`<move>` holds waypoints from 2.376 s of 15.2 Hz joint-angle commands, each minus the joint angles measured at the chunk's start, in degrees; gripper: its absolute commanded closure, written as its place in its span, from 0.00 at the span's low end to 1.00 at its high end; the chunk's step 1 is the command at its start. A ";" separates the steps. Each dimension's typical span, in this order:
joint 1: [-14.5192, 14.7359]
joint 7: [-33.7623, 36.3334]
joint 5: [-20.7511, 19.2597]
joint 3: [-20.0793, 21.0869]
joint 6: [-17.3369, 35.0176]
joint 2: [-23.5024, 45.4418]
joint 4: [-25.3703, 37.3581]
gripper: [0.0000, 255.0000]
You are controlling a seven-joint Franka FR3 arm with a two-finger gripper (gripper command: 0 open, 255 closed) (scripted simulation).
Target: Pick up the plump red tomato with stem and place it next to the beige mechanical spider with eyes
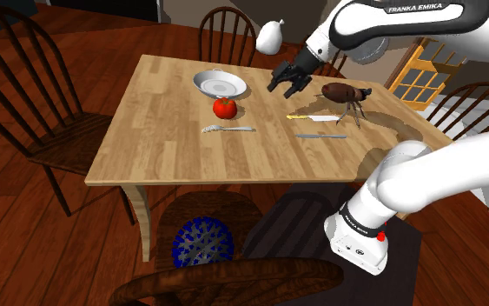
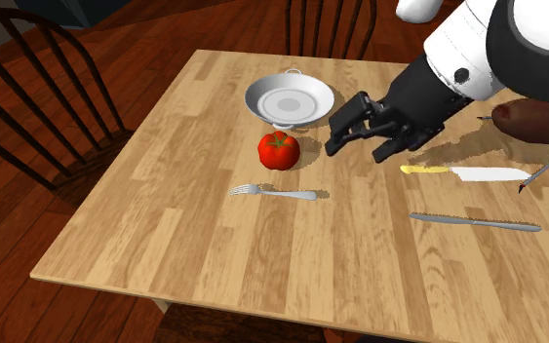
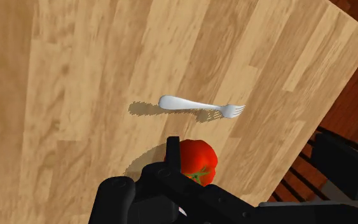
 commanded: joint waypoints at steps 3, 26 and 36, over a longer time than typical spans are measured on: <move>4.09 -6.17 9.08 -5.72 11.19 6.75 -1.38 0.00; 21.06 -56.20 85.59 -26.14 6.03 53.41 21.28 0.00; 21.06 -56.19 85.56 -26.14 6.05 53.38 21.26 1.00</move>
